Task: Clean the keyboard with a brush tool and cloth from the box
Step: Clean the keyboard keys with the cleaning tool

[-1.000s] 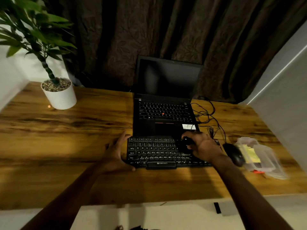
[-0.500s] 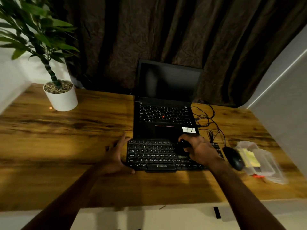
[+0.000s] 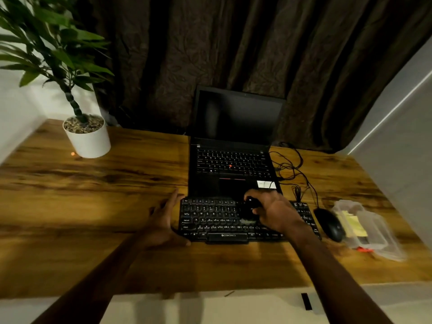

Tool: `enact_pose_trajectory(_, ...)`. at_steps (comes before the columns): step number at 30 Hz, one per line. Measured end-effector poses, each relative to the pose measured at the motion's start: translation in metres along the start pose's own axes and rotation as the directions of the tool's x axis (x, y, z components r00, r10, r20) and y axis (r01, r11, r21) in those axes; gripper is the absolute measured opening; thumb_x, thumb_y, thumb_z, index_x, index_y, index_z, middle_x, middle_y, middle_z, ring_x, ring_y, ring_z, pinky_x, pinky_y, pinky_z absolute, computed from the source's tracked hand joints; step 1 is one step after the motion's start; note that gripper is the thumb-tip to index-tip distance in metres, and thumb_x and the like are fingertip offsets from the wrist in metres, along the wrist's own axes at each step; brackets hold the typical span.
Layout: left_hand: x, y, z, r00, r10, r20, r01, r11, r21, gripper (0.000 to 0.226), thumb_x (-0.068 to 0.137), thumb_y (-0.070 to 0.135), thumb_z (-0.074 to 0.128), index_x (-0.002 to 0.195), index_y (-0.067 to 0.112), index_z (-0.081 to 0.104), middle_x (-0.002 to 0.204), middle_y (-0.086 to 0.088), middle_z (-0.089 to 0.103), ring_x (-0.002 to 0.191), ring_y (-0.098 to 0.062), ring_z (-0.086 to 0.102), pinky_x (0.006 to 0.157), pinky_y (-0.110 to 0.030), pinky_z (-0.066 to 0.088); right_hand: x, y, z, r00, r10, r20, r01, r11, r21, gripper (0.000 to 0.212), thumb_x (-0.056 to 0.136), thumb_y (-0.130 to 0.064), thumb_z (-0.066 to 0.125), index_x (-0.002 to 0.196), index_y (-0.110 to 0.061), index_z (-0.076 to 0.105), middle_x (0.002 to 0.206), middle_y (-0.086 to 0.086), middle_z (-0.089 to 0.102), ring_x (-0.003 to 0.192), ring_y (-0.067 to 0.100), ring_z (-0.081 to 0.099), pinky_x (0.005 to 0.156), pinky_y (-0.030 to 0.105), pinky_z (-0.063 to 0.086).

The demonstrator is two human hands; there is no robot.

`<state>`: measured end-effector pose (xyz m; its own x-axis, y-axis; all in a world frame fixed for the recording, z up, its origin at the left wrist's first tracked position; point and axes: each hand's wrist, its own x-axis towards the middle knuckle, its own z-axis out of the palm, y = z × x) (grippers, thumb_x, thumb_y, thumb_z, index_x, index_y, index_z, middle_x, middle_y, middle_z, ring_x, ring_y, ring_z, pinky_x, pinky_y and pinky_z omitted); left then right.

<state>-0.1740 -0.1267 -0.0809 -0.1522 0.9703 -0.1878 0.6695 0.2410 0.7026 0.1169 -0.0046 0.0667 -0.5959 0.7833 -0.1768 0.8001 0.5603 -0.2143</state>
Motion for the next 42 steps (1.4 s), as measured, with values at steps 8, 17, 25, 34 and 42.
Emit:
enact_pose_trajectory(8,0.006,-0.006,0.003,1.000,0.002,-0.001,-0.002,1.000,0.025,0.145,0.033,0.077,0.086,0.132,0.076,-0.020,0.167,0.012,0.007,0.154,-0.026,0.003,0.121,-0.060,0.008,0.006,-0.056,0.007,0.988,-0.155,-0.008,0.155,0.980,0.125,0.049,0.087,-0.008,0.065,0.128,-0.033,0.055,0.113,0.005,0.060,0.105,0.020,0.058,0.095,0.040,0.053)
enact_pose_trajectory(17,-0.002,0.002,0.000,0.999,0.041,-0.025,-0.042,0.999,-0.034,0.146,0.029,0.075,0.087,0.128,0.079,-0.020,0.166,0.009,0.017,0.153,-0.025,0.008,0.120,-0.058,0.006,0.009,-0.024,-0.001,0.999,-0.030,0.014,0.029,0.999,0.027,0.049,0.088,-0.015,0.068,0.128,-0.040,0.053,0.118,0.003,0.062,0.107,0.020,0.059,0.094,0.039,0.053)
enact_pose_trajectory(25,-0.003,0.010,-0.004,1.000,0.021,0.008,-0.020,0.999,-0.045,0.154,0.023,0.081,0.079,0.154,0.048,0.006,0.166,0.013,-0.001,0.153,-0.025,0.004,0.119,-0.058,0.003,0.018,-0.069,0.013,0.987,-0.161,0.002,0.159,0.972,0.171,0.052,0.084,-0.008,0.070,0.124,-0.037,0.057,0.109,-0.001,0.066,0.102,0.017,0.062,0.090,0.036,0.055)
enact_pose_trajectory(34,-0.001,0.003,0.000,1.000,0.026,-0.009,-0.025,1.000,0.007,0.154,0.024,0.091,0.073,0.149,0.056,-0.009,0.167,0.008,0.011,0.152,-0.026,0.007,0.120,-0.058,0.007,0.021,-0.046,0.005,0.994,-0.093,0.055,0.091,0.995,0.041,0.052,0.090,-0.015,0.067,0.134,-0.036,0.050,0.124,0.004,0.056,0.114,0.020,0.055,0.099,0.039,0.051)
enact_pose_trajectory(42,0.000,0.008,-0.003,1.000,-0.012,-0.002,0.012,1.000,-0.025,0.171,0.014,0.095,0.067,0.159,0.037,-0.002,0.165,0.002,0.017,0.151,-0.028,0.008,0.119,-0.056,0.011,0.032,-0.089,0.021,0.969,-0.245,0.013,0.238,0.951,0.196,0.050,0.083,-0.010,0.071,0.122,-0.037,0.057,0.106,0.000,0.067,0.099,0.017,0.062,0.087,0.040,0.057)
